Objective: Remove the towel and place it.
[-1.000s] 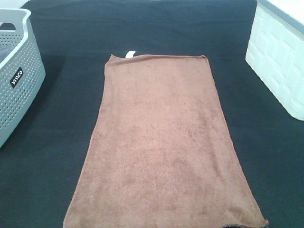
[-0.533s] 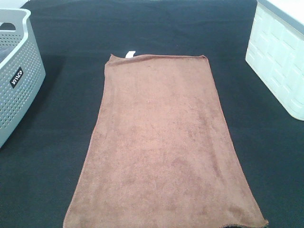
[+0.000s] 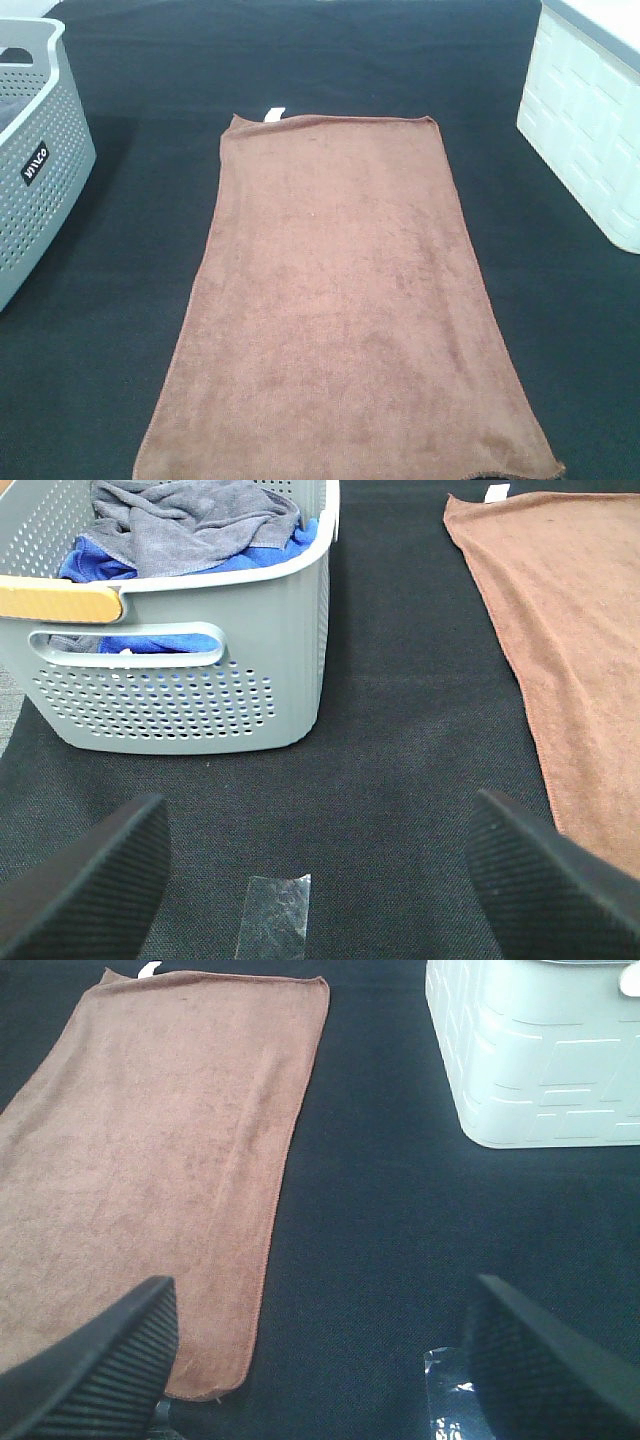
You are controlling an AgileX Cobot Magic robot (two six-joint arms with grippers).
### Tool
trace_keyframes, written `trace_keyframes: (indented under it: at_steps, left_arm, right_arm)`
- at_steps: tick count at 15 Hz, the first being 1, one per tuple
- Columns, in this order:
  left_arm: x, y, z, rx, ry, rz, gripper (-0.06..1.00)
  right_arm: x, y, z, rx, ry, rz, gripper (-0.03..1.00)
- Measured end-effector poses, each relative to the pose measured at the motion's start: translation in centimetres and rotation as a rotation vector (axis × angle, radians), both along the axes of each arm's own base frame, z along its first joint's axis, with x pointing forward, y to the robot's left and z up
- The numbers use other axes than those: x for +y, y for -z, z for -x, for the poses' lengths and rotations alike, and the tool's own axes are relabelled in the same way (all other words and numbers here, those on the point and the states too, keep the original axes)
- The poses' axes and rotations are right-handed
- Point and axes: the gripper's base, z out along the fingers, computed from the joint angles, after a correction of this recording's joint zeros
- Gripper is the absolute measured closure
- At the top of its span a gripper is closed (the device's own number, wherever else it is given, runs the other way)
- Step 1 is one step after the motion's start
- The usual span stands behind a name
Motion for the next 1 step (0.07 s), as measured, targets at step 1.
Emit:
trace_keyframes:
  at_steps: [1]
  left_arm:
    - [0.00,0.00,0.00,0.000,0.000,0.000,0.18]
  right_arm:
    - [0.00,0.00,0.00,0.000,-0.001,0.001,0.24]
